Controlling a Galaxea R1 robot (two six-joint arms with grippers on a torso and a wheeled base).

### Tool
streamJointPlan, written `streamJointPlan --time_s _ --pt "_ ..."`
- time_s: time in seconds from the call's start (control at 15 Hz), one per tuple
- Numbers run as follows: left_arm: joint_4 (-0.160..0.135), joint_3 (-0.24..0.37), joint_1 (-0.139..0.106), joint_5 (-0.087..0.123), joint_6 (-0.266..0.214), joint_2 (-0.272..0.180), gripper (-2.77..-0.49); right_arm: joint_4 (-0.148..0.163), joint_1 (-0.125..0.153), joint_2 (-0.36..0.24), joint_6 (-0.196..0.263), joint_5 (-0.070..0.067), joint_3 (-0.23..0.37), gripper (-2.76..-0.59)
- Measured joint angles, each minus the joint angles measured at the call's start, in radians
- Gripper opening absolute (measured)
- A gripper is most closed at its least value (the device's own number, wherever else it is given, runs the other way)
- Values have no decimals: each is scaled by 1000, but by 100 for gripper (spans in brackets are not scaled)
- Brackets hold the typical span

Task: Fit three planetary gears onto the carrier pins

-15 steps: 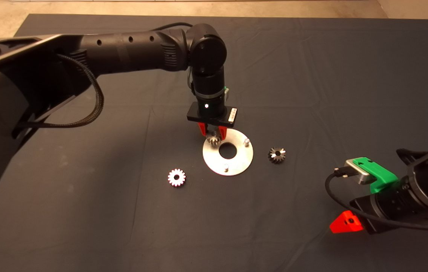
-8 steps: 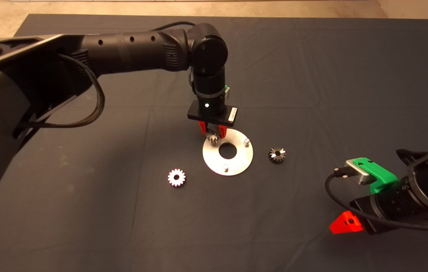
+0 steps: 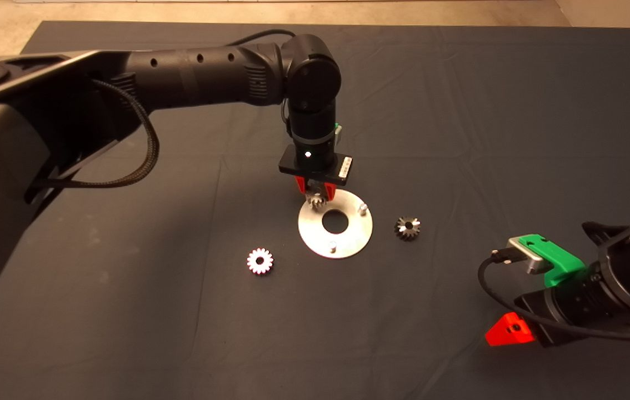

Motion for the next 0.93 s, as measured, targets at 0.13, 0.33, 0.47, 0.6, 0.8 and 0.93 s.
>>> streamJointPlan --time_s 0.13,0.33,0.47,0.6,0.8,0.93 --pt "0 0 0 9 0 0 -227 0 0 0 0 0 0 -59" --pt "15 0 0 50 0 0 -227 0 0 0 0 0 0 -59" --pt "19 0 0 50 0 0 -227 0 0 0 0 0 0 -59" --pt "19 0 0 50 0 0 -227 0 0 0 0 0 0 -59" --pt "19 0 0 50 0 0 -227 0 0 0 0 0 0 -59" --pt "19 0 0 50 0 0 -227 0 0 0 0 0 0 -59"
